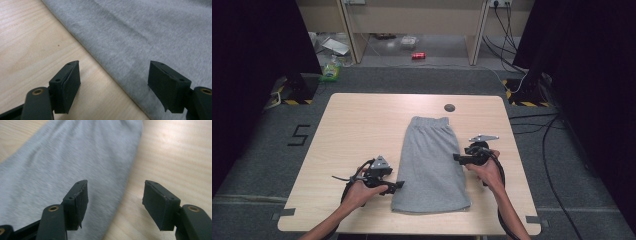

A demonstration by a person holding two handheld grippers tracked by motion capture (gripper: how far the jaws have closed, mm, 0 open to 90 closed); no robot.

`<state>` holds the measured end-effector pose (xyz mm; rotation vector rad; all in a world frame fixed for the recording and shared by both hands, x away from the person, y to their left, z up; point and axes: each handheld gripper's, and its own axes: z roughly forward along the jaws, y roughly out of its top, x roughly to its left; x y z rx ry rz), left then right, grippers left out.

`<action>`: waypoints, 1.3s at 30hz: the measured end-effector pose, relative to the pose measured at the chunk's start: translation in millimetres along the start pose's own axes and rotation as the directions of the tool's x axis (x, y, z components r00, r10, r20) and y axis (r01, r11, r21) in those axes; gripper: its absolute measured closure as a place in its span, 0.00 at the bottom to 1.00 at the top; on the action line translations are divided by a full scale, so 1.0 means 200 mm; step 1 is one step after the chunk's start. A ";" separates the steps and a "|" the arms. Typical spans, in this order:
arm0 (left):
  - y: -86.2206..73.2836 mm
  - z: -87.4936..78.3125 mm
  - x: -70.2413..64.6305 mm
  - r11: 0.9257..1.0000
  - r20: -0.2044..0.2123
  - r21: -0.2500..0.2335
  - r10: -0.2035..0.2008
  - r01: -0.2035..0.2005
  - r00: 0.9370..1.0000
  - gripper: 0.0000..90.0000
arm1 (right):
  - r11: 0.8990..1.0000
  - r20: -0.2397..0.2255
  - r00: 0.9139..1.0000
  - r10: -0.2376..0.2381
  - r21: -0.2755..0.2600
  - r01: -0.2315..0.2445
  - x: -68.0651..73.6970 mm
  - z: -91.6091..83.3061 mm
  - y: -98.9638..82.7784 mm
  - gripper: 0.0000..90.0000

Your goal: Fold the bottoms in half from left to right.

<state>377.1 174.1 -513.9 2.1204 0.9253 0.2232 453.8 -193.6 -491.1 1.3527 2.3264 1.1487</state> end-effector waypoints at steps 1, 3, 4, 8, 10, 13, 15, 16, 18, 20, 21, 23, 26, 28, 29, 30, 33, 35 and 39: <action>0.00 0.00 0.00 1.000 0.002 -0.006 -0.002 0.002 1.000 0.28 | 1.000 0.001 1.000 -0.005 -0.007 0.005 0.01 -0.01 0.01 0.41; -0.01 -0.01 0.01 1.000 0.000 -0.007 -0.013 0.013 1.000 0.28 | 1.000 0.002 1.000 -0.012 -0.016 0.012 0.02 -0.01 0.02 0.41; -0.01 -0.01 0.02 1.000 0.000 -0.006 -0.014 0.014 1.000 0.28 | 1.000 0.005 1.000 -0.012 -0.021 0.012 0.03 -0.01 0.03 0.41; 0.00 -0.01 0.03 0.999 -0.009 -0.020 -0.027 0.027 1.000 0.28 | 1.000 0.015 1.000 -0.016 -0.026 0.016 0.03 0.00 0.06 0.41; 0.00 0.00 0.04 0.999 -0.011 -0.023 -0.033 0.033 0.999 0.28 | 1.000 0.016 1.000 -0.010 -0.028 0.010 0.03 0.01 0.07 0.41; 0.02 0.00 0.05 0.999 -0.016 -0.025 -0.036 0.036 0.999 0.28 | 1.000 0.022 1.000 -0.012 -0.028 0.012 0.04 0.03 0.10 0.41; 0.03 0.00 0.06 0.999 -0.020 -0.030 -0.038 0.038 0.999 0.28 | 0.999 0.023 1.000 -0.013 -0.032 0.014 0.04 0.04 0.12 0.41; 0.03 0.00 0.07 0.999 -0.022 -0.026 -0.039 0.038 0.999 0.28 | 0.999 0.025 1.000 -0.014 -0.032 0.015 0.05 0.04 0.13 0.41; 0.05 0.01 0.08 0.999 -0.026 -0.030 -0.044 0.043 0.999 0.28 | 0.999 0.028 0.999 -0.016 -0.034 0.017 0.05 0.05 0.15 0.41; 0.07 0.01 0.10 0.997 -0.027 -0.042 -0.059 0.058 0.998 0.28 | 0.999 0.030 0.999 -0.017 -0.036 0.018 0.04 0.06 0.16 0.41; 0.07 0.01 0.10 0.997 -0.026 -0.042 -0.061 0.060 0.998 0.28 | 0.999 0.032 0.999 -0.013 -0.039 0.014 0.04 0.06 0.17 0.41; 0.09 0.02 0.12 0.997 -0.027 -0.044 -0.070 0.069 0.997 0.28 | 0.999 0.033 0.999 -0.006 -0.039 0.007 0.03 0.07 0.19 0.42; 0.11 0.03 0.16 0.995 -0.029 -0.050 -0.091 0.089 0.995 0.28 | 0.999 0.038 0.999 0.003 -0.037 -0.001 0.01 0.09 0.20 0.42; 0.13 0.03 0.19 0.993 -0.030 -0.053 -0.106 0.104 0.994 0.28 | 0.999 0.040 0.999 0.006 -0.039 -0.005 0.00 0.10 0.22 0.42; 0.14 0.04 0.20 0.992 -0.031 -0.058 -0.114 0.112 0.993 0.28 | 0.999 0.040 0.999 0.007 -0.041 -0.005 -0.01 0.11 0.22 0.42; 0.15 0.04 0.21 0.991 -0.036 -0.061 -0.118 0.116 0.992 0.28 | 0.999 0.040 0.999 0.012 -0.043 -0.010 -0.01 0.11 0.23 0.43; 0.20 0.05 0.27 0.987 -0.044 -0.069 -0.146 0.143 0.988 0.28 | 0.999 0.042 0.999 0.017 -0.042 -0.015 -0.02 0.13 0.25 0.43; 0.22 0.06 0.30 0.986 -0.052 -0.069 -0.155 0.152 0.986 0.28 | 0.999 0.046 0.999 0.015 -0.041 -0.013 -0.03 0.14 0.27 0.43; 0.29 0.09 0.35 0.983 -0.063 -0.071 -0.173 0.168 0.983 0.28 | 0.999 0.050 0.999 0.017 -0.036 -0.015 -0.04 0.15 0.29 0.43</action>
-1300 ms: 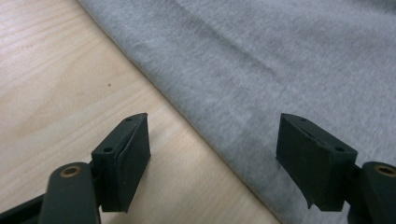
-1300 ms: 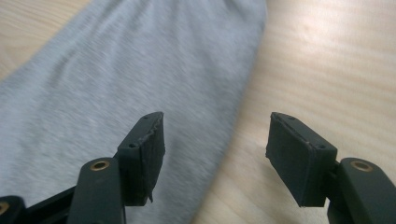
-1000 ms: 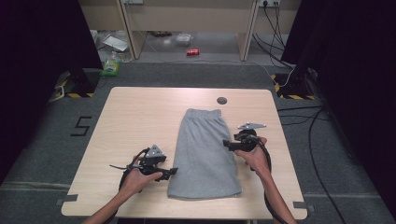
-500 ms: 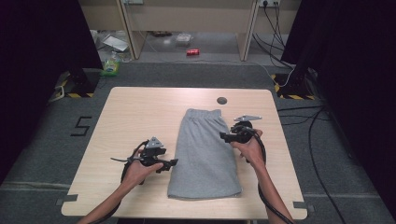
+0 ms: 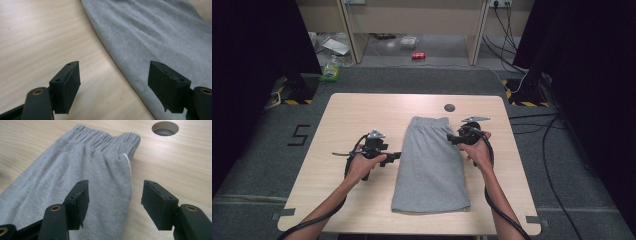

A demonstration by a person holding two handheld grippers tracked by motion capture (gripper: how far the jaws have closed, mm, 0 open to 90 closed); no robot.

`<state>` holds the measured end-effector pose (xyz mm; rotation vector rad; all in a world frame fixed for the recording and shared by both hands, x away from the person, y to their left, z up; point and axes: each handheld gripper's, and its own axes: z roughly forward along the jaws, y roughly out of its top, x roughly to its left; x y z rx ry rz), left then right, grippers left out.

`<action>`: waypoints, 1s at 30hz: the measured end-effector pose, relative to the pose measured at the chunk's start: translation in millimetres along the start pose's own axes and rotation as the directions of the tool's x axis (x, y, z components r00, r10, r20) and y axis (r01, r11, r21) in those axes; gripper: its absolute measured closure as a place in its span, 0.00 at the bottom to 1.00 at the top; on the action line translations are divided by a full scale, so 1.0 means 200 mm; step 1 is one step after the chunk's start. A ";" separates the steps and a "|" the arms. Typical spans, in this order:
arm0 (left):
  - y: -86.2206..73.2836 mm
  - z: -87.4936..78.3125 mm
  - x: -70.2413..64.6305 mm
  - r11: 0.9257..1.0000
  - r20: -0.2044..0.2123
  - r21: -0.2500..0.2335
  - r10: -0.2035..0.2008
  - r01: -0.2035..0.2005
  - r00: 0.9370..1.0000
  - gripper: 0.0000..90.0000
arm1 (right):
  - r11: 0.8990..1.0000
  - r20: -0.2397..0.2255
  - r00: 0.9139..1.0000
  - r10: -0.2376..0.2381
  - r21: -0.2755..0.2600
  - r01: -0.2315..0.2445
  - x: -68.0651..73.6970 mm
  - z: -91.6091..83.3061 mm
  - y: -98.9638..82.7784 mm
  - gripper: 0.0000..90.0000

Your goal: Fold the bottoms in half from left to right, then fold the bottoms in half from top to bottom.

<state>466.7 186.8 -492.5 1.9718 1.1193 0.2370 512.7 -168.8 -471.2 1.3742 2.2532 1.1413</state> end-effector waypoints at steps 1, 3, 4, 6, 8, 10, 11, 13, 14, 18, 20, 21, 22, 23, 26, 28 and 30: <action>0.03 0.01 0.01 1.000 -0.004 0.002 0.000 0.000 1.000 0.28 | 1.000 0.002 1.000 -0.004 0.002 0.004 0.00 0.01 0.01 0.43; 0.06 0.03 0.01 1.000 -0.007 0.001 -0.006 0.006 1.000 0.28 | 1.000 0.006 1.000 0.004 0.003 -0.004 -0.01 0.02 0.02 0.44; 0.09 0.05 0.01 1.000 -0.012 0.001 -0.008 0.008 1.000 0.28 | 1.000 0.007 1.000 0.005 0.005 -0.005 -0.01 0.02 0.03 0.44; 0.13 0.07 0.01 1.000 -0.019 0.000 -0.009 0.009 1.000 0.28 | 1.000 0.011 1.000 0.003 0.003 -0.003 -0.01 0.03 0.05 0.44; 0.17 0.08 0.01 1.000 -0.020 -0.001 -0.013 0.013 1.000 0.28 | 1.000 0.014 1.000 0.001 0.004 -0.001 -0.02 0.03 0.06 0.44; 0.21 0.10 0.01 1.000 -0.025 -0.004 -0.024 0.024 0.999 0.28 | 1.000 0.018 1.000 0.003 0.004 -0.003 -0.02 0.04 0.07 0.44; 0.22 0.11 0.02 1.000 -0.027 -0.004 -0.030 0.030 0.999 0.28 | 1.000 0.019 1.000 0.005 0.005 -0.005 -0.03 0.04 0.08 0.44; 0.24 0.13 0.02 1.000 -0.031 0.005 -0.031 0.031 0.999 0.28 | 1.000 0.024 1.000 0.004 0.003 -0.004 -0.03 0.04 0.09 0.44; 0.26 0.14 0.02 0.999 -0.036 0.008 -0.031 0.031 0.999 0.28 | 1.000 0.024 1.000 0.006 0.004 -0.006 -0.03 0.04 0.09 0.44; 0.31 0.17 0.02 0.999 -0.050 0.014 -0.027 0.028 0.998 0.28 | 1.000 0.025 1.000 0.005 0.006 -0.005 -0.04 0.05 0.10 0.45; 0.35 0.20 0.02 0.999 -0.061 0.014 -0.034 0.035 0.998 0.28 | 1.000 0.028 1.000 0.010 0.005 -0.010 -0.04 0.06 0.12 0.45; 0.37 0.21 0.02 0.999 -0.065 0.013 -0.033 0.034 0.997 0.28 | 1.000 0.028 1.000 0.012 0.003 -0.012 -0.04 0.06 0.12 0.45; 0.38 0.22 0.02 0.999 -0.067 0.014 -0.031 0.032 0.997 0.28 | 1.000 0.031 0.999 0.008 0.002 -0.008 -0.04 0.07 0.13 0.45; 0.40 0.23 0.02 0.999 -0.071 0.012 -0.030 0.031 0.997 0.28 | 1.000 0.031 0.999 0.011 0.003 -0.011 -0.04 0.07 0.14 0.45; 0.42 0.25 0.03 1.000 -0.087 0.014 -0.026 0.028 0.996 0.28 | 1.000 0.032 0.999 0.010 0.001 -0.010 -0.04 0.08 0.15 0.45; 0.44 0.26 0.05 0.999 -0.097 0.013 -0.038 0.040 0.995 0.29 | 1.000 0.033 0.999 0.010 0.002 -0.010 -0.04 0.09 0.15 0.46; 0.46 0.29 0.05 0.999 -0.110 0.021 -0.035 0.038 0.993 0.29 | 1.000 0.039 0.999 0.012 0.001 -0.012 -0.06 0.10 0.16 0.46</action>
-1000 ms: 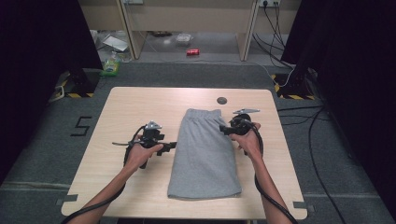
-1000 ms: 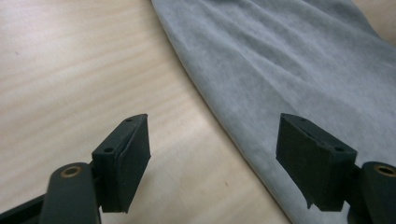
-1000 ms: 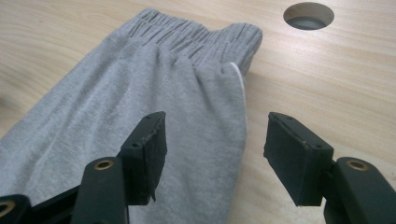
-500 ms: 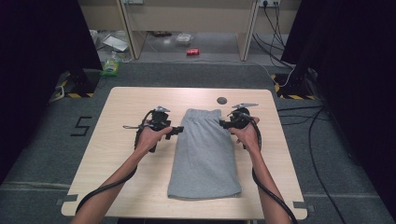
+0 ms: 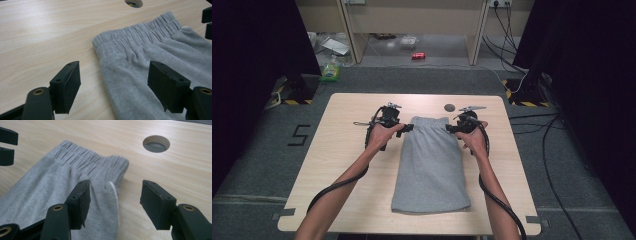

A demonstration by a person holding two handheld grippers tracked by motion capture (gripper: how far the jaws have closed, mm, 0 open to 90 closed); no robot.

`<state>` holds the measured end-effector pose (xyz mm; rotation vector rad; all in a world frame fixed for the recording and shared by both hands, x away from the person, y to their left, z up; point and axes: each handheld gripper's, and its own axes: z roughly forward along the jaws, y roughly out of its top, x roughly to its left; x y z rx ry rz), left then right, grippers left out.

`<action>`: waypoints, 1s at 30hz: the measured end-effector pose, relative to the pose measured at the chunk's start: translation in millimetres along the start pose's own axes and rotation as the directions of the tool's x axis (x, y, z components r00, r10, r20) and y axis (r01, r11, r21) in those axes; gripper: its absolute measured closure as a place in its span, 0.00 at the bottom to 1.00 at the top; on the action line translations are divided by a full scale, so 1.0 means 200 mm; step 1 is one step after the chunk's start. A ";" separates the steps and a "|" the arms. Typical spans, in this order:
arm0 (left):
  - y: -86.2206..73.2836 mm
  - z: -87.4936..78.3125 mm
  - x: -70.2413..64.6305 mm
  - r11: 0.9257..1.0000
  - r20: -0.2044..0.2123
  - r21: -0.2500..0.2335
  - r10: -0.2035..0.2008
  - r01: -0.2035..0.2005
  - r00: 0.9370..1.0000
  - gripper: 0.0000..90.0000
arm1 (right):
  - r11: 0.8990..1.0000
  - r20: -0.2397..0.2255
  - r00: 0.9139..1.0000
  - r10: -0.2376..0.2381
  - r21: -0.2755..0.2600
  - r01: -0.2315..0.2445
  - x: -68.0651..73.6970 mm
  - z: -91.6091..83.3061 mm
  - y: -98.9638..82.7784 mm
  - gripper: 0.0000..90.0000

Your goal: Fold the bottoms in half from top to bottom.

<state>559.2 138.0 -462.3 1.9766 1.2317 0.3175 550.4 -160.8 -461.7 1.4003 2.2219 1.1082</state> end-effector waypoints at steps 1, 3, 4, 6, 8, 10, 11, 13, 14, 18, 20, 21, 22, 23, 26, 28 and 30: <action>0.01 0.01 -0.01 1.000 -0.001 0.004 0.004 -0.004 1.000 0.29 | 1.000 0.001 1.000 0.001 -0.001 -0.001 -0.01 0.00 0.01 0.47; 0.02 0.02 -0.02 1.000 0.000 -0.003 0.003 -0.003 1.000 0.29 | 1.000 0.006 1.000 0.003 0.001 -0.003 -0.01 0.01 0.02 0.47; 0.03 0.03 -0.02 1.000 -0.001 -0.004 -0.002 0.002 1.000 0.29 | 1.000 0.004 1.000 0.000 -0.002 0.000 -0.01 0.02 0.02 0.48; 0.04 0.05 -0.03 1.000 0.007 -0.008 -0.018 0.018 1.000 0.30 | 1.000 0.007 1.000 -0.001 0.003 0.001 -0.01 0.04 0.03 0.49; 0.03 0.08 -0.04 1.000 0.003 0.003 -0.013 0.013 1.000 0.30 | 1.000 -0.012 1.000 0.016 -0.003 -0.016 -0.01 0.06 0.03 0.50; 0.03 0.10 -0.03 0.999 -0.004 0.017 -0.029 0.029 1.000 0.31 | 1.000 -0.007 1.000 0.014 0.006 -0.014 -0.01 0.08 0.02 0.51; 0.03 0.11 -0.03 0.999 -0.008 0.016 -0.036 0.037 0.999 0.32 | 1.000 -0.005 1.000 0.017 0.014 -0.017 -0.01 0.10 0.01 0.51; 0.03 0.13 -0.01 0.999 -0.007 0.014 -0.052 0.052 0.999 0.33 | 0.999 0.003 1.000 0.025 0.027 -0.025 -0.01 0.13 0.00 0.51; 0.03 0.13 -0.01 0.998 -0.003 0.013 -0.058 0.058 0.998 0.34 | 0.999 -0.001 1.000 0.031 0.028 -0.031 -0.01 0.15 0.00 0.51; 0.02 0.16 0.01 0.997 -0.011 0.021 -0.078 0.078 0.997 0.37 | 0.998 0.006 0.999 0.042 0.052 -0.042 -0.02 0.19 -0.01 0.50; 0.01 0.18 0.02 0.996 -0.012 0.028 -0.081 0.082 0.997 0.37 | 0.997 0.006 0.999 0.049 0.058 -0.049 -0.02 0.20 -0.02 0.50; 0.00 0.19 0.03 0.996 -0.013 0.030 -0.081 0.081 0.997 0.38 | 0.997 0.008 0.999 0.049 0.061 -0.050 -0.02 0.21 -0.02 0.50; 0.00 0.19 0.03 0.996 -0.013 0.034 -0.081 0.081 0.997 0.38 | 0.997 0.010 0.999 0.047 0.063 -0.048 -0.02 0.21 -0.02 0.50; -0.01 0.20 0.03 0.996 -0.012 0.031 -0.082 0.082 0.997 0.38 | 0.997 0.008 0.999 0.044 0.067 -0.044 -0.02 0.22 -0.02 0.50; -0.01 0.21 0.02 0.997 -0.011 0.036 -0.074 0.074 0.997 0.39 | 0.995 0.001 0.999 0.053 0.082 -0.053 -0.02 0.23 -0.02 0.49; -0.01 0.21 0.02 0.997 -0.018 0.038 -0.066 0.066 0.998 0.39 | 0.993 0.000 0.997 0.072 0.097 -0.072 -0.02 0.24 -0.02 0.49; -0.01 0.22 0.01 0.997 -0.024 0.044 -0.055 0.056 0.998 0.39 | 0.991 -0.008 0.996 0.084 0.104 -0.083 -0.02 0.24 -0.02 0.48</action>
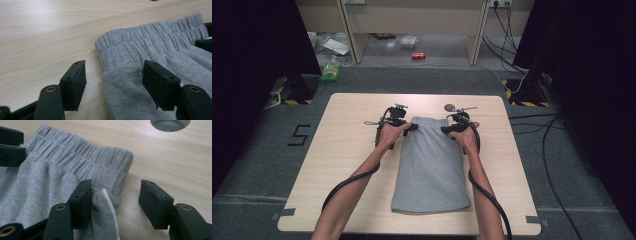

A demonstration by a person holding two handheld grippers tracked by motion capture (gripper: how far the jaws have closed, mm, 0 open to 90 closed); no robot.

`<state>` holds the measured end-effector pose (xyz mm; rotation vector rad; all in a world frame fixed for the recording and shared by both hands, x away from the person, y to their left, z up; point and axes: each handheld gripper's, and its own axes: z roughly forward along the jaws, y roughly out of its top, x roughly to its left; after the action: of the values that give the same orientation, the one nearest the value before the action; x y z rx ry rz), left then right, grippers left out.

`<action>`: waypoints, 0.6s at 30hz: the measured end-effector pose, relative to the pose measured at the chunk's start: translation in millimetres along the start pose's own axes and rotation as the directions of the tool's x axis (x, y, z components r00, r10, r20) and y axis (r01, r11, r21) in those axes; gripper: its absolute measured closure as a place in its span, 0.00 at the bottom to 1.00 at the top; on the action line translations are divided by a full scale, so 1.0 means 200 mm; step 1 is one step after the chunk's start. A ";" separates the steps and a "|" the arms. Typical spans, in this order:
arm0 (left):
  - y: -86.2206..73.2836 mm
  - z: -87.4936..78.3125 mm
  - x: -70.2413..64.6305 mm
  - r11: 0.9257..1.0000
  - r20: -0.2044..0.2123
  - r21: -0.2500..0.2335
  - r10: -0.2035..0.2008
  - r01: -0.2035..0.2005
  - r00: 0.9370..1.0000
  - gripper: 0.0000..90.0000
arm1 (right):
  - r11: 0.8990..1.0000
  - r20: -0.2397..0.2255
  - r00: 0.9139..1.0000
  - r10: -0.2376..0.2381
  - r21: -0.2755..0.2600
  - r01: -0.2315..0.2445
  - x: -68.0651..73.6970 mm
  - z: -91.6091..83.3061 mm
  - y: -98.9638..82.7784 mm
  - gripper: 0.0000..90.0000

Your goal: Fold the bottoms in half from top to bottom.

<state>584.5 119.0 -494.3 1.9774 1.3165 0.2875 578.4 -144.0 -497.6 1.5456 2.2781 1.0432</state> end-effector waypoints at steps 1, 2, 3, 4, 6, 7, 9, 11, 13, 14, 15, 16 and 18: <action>0.00 0.00 0.00 1.000 -0.001 0.000 -0.003 0.003 1.000 0.40 | 1.000 -0.003 1.000 0.001 -0.002 -0.001 0.00 0.00 0.00 0.48; 0.00 0.01 0.00 1.000 -0.002 0.003 -0.005 0.005 1.000 0.40 | 1.000 -0.006 1.000 0.001 -0.004 -0.001 0.00 0.00 0.00 0.48; 0.00 0.02 0.00 1.000 -0.003 0.007 -0.004 0.004 1.000 0.41 | 1.000 -0.010 1.000 0.005 -0.008 -0.005 0.00 0.00 0.01 0.48; 0.00 0.02 -0.01 1.000 -0.006 0.010 0.001 -0.001 1.000 0.41 | 1.000 -0.025 1.000 0.019 -0.005 -0.019 0.00 0.00 0.01 0.47; 0.00 0.02 -0.01 1.000 -0.017 0.015 0.017 -0.017 1.000 0.43 | 0.999 -0.043 0.998 0.034 -0.001 -0.034 0.00 0.01 0.01 0.46; 0.00 0.02 -0.02 1.000 -0.017 0.015 0.020 -0.020 1.000 0.43 | 1.000 -0.038 0.999 0.028 0.007 -0.028 0.00 0.02 0.01 0.47; 0.00 0.02 -0.02 0.999 -0.021 0.019 0.031 -0.030 0.999 0.46 | 1.000 -0.028 0.999 0.023 0.009 -0.023 0.01 0.03 0.01 0.49; 0.00 0.02 -0.02 0.999 -0.019 0.019 0.034 -0.034 0.999 0.48 | 1.000 -0.023 1.000 0.016 0.020 -0.015 0.03 0.04 0.02 0.55; -0.01 0.03 -0.02 0.999 -0.010 0.019 0.039 -0.039 0.999 0.52 | 0.999 -0.033 0.999 0.029 0.028 -0.028 0.03 0.03 0.02 0.63; -0.01 0.03 -0.02 0.999 -0.007 0.020 0.040 -0.040 0.999 0.54 | 0.999 -0.041 0.998 0.037 0.028 -0.036 0.03 0.03 0.02 0.66; -0.01 0.03 -0.02 0.999 0.003 0.019 0.039 -0.039 0.999 0.56 | 0.999 -0.043 0.998 0.042 0.029 -0.040 0.03 0.03 0.01 0.69; -0.01 0.03 -0.02 0.999 0.009 0.018 0.040 -0.040 0.999 0.59 | 0.999 -0.047 0.998 0.046 0.027 -0.045 0.03 0.03 0.01 0.73; -0.02 0.03 -0.02 0.999 0.012 0.017 0.051 -0.051 0.999 0.63 | 0.998 -0.062 0.996 0.060 0.021 -0.059 0.03 0.04 0.00 0.78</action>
<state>584.1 112.9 -500.3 2.0262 1.2665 0.2898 580.3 -135.6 -501.2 1.6194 2.3021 1.1031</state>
